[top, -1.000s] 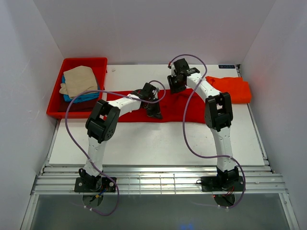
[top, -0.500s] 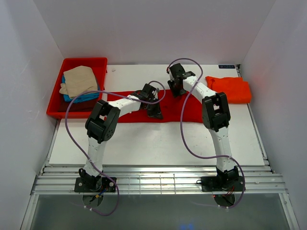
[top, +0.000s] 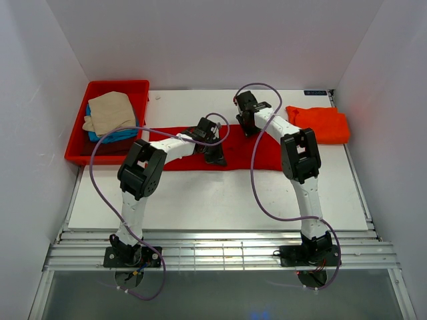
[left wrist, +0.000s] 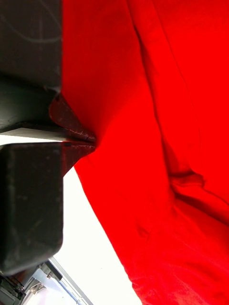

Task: Fold and stack the t-shirts
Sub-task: Fold the tshirt

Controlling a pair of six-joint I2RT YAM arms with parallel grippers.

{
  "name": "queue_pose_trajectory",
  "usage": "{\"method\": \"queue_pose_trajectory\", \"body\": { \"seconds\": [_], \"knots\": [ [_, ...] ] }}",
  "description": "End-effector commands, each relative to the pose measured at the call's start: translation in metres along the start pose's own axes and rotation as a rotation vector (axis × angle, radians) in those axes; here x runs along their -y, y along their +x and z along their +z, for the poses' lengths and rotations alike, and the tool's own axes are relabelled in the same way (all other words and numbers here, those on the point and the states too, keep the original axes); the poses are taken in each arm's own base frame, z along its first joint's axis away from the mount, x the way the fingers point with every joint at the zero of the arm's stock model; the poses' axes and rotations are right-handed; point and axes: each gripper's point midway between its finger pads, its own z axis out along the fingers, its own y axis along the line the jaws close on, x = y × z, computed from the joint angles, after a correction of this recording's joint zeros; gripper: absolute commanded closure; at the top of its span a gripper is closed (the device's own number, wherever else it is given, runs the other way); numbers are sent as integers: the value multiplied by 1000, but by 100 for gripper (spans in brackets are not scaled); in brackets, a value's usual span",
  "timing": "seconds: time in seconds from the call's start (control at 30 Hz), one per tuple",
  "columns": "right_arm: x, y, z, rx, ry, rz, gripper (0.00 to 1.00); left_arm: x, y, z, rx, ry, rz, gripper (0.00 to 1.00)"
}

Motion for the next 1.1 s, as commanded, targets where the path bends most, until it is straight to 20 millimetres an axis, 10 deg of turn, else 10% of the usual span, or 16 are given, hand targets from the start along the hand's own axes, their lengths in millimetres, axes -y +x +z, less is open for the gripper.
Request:
{"method": "queue_pose_trajectory", "body": {
  "seconds": [0.0, 0.4, 0.83, 1.07],
  "knots": [
    [21, -21, -27, 75, 61, 8, 60, -15, 29, -1, -74, -65, -5, 84],
    [33, -7, -24, 40, 132, -11, 92, -17, 33, -4, -76, -69, -9, 84],
    [45, -80, -92, 267, 98, 76, 92, -21, 38, -2, -81, -75, -21, 85],
    [26, -68, -65, 223, 31, 74, 92, -22, 40, -2, -87, -74, -21, 85]
  ]
}}
